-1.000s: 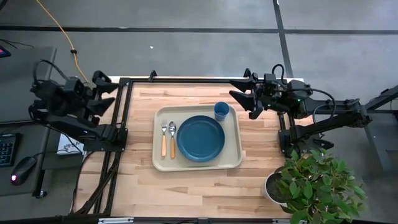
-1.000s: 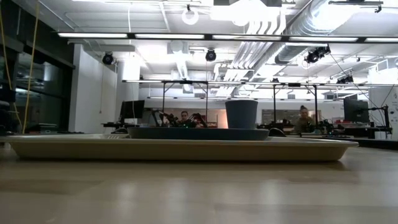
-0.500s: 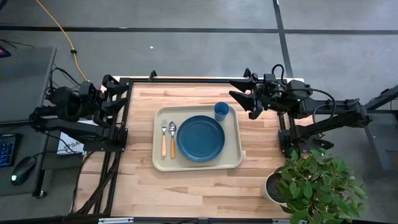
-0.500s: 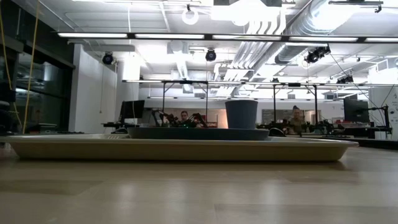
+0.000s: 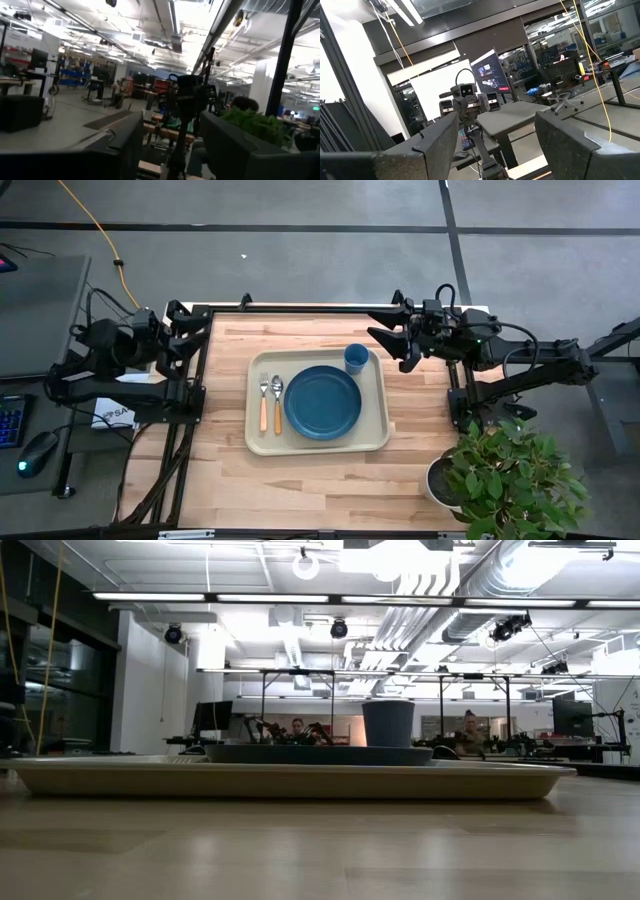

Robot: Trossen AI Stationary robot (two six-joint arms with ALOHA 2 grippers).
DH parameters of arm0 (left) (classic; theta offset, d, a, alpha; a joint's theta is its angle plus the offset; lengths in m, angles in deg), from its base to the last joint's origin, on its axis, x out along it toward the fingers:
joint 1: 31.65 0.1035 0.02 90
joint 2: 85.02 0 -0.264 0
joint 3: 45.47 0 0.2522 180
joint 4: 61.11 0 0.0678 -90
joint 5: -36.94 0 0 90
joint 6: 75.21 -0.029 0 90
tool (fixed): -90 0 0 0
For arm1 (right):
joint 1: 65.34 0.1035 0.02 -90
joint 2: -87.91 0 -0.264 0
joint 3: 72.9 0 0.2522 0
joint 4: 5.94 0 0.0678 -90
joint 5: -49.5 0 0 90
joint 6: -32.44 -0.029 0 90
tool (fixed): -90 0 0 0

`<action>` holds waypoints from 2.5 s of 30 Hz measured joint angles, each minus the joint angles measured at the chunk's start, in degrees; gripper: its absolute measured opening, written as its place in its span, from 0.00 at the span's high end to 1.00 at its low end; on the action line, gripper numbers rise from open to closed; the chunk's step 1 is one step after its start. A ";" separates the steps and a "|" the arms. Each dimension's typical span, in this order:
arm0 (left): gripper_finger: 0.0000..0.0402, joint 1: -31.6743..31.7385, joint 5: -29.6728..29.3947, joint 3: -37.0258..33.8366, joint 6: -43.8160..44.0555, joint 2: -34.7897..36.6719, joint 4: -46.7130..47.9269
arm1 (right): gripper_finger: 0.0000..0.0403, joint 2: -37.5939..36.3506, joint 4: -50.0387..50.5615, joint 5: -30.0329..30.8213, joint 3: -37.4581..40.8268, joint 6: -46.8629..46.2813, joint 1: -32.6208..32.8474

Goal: Pick and place plate/cup/fork/spoon on tray
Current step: Return to Home Position

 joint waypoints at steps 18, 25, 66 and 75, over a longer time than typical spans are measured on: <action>0.98 -0.22 5.90 -15.21 8.85 7.96 -12.34 | 0.37 0.00 0.95 -0.02 0.00 0.00 0.00; 1.00 -0.22 5.51 -21.71 12.90 17.05 -12.45 | 0.37 0.00 1.26 -0.01 0.00 0.00 0.00; 1.00 -8.08 3.56 -42.91 18.32 21.27 -33.63 | 0.37 0.00 2.93 -0.01 0.00 -0.20 0.02; 1.00 -8.19 4.07 -43.58 14.11 21.27 -28.85 | 0.37 -0.02 3.91 -0.01 0.00 -0.18 0.01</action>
